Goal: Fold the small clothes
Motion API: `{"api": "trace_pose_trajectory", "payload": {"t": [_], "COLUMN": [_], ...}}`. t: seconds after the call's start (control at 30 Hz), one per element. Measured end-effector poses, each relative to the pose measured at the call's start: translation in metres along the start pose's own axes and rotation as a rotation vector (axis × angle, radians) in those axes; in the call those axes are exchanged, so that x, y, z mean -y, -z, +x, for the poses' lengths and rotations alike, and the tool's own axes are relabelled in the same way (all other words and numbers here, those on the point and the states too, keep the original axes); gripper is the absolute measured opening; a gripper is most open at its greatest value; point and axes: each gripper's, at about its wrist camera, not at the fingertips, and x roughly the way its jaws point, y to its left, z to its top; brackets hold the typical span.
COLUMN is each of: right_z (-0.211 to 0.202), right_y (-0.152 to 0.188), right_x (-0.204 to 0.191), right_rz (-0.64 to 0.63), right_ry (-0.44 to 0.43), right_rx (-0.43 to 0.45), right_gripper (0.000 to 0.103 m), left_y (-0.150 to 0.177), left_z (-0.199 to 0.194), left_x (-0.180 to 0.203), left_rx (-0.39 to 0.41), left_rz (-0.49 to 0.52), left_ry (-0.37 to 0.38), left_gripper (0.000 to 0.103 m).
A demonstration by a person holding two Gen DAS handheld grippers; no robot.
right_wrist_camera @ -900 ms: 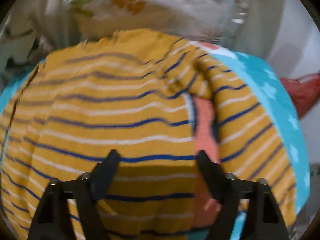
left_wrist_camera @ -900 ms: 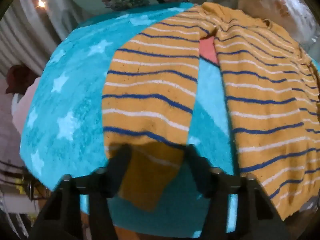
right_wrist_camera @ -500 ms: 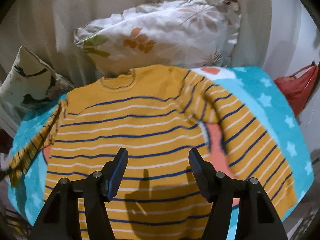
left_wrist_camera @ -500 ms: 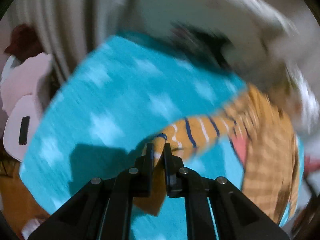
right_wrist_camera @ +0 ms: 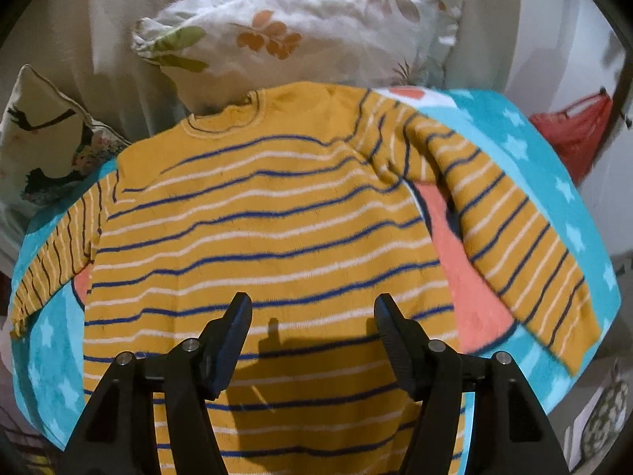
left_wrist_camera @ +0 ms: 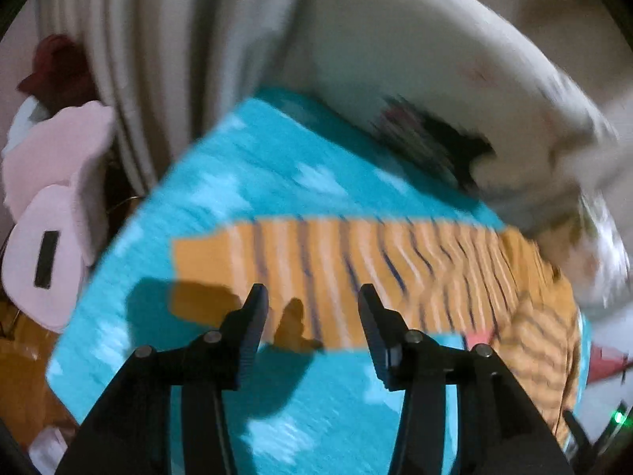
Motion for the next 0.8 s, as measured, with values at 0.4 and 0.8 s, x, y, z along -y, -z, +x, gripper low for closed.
{"api": "trace_pose_trajectory", "payload": {"t": [0.4, 0.8], "right_z": [-0.002, 0.004], "right_y": [0.018, 0.025], "right_x": [0.004, 0.054], "right_rz": [-0.032, -0.054], "right_ry": [0.04, -0.079], "right_rx": [0.058, -0.038], "right_gripper": [0.078, 0.08], "left_y": [0.096, 0.187], "left_z": [0.001, 0.0], "left_x": [0.14, 0.195], "left_rx": [-0.049, -0.163], "left_rz": [0.245, 0.27], "left_ry": [0.003, 0.006], "left_gripper": [0.049, 0.063]}}
